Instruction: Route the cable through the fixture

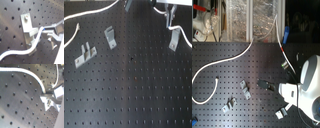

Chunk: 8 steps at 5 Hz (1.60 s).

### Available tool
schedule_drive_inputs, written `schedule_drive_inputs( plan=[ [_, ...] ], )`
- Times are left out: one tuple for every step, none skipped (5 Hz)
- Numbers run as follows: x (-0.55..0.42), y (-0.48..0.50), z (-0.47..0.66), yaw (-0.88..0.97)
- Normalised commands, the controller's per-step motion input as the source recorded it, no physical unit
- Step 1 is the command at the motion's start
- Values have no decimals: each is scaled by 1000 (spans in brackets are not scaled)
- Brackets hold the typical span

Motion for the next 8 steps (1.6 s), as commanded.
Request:
schedule_drive_inputs(
  plan=[
    [139, -200, 210, 0],
    [-46, -314, 150, 137],
    [-114, -271, 93, 183],
    [-140, -138, 6, 37],
    [-196, -194, -13, 40],
    [-121, -35, 2, 0],
    [7, 27, 48, 49],
    [28, 117, 3, -417]
  ],
)
